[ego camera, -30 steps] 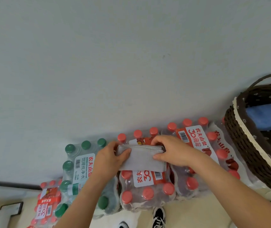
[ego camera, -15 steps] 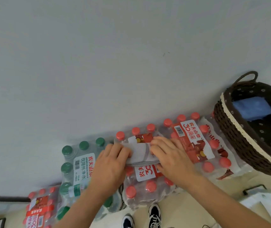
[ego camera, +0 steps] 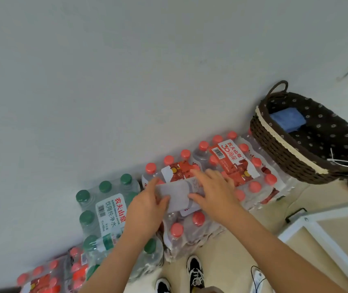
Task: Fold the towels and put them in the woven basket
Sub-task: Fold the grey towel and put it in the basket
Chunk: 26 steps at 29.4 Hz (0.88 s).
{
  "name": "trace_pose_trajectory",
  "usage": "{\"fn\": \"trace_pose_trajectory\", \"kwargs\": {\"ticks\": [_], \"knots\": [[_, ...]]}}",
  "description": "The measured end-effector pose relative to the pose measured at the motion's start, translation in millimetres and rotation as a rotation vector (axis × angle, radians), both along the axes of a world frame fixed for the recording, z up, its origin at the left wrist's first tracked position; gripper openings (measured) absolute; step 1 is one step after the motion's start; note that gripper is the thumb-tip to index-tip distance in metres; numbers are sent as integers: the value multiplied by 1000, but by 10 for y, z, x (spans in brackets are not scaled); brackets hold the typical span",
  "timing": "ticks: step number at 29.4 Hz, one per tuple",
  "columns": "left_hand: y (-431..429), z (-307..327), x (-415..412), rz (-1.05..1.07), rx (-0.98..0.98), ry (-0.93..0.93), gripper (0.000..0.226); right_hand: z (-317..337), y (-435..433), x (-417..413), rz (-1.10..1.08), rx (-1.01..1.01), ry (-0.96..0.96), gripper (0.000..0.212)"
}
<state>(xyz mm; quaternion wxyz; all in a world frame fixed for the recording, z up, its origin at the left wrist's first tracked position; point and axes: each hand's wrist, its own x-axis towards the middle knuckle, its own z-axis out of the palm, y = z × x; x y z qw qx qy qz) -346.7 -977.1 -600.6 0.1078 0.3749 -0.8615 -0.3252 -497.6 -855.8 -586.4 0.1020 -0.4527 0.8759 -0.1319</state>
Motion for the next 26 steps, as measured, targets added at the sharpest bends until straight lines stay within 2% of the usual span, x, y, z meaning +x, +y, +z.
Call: {"fn": "trace_pose_trajectory", "kwargs": {"ticks": [1, 3, 6, 10, 12, 16, 18, 21, 23, 26], "knots": [[-24, 15, -8, -4, 26, -23, 50, 60, -26, -12, -6, 77, -24, 67], [-82, 43, 15, -17, 99, -75, 51, 153, -54, -58, 25, 179, -61, 78], [-158, 19, 91, -57, 185, -112, 56, 181, -17, -106, 126, 270, -95, 75], [-86, -52, 201, -112, 66, -120, 48, 143, 71, -57, 229, 284, -74, 61], [-40, -56, 263, -131, 17, -89, 44, 150, 108, -24, 220, 226, -117, 54], [-3, -26, 327, -156, 33, -133, 36, 204, 209, -87, 141, 74, -428, 52], [-13, 42, 335, -119, 271, -63, 33, 313, 266, -123, 72, -14, -595, 51], [29, 317, 159, -16, 728, 214, 28, 583, 399, -287, -95, -256, -868, 49], [119, 551, -107, 17, 797, 325, 24, 770, 508, -486, -208, -427, -965, 45], [320, 817, -689, -16, 762, 397, 23, 994, 715, -908, -366, -607, -990, 35]]}}
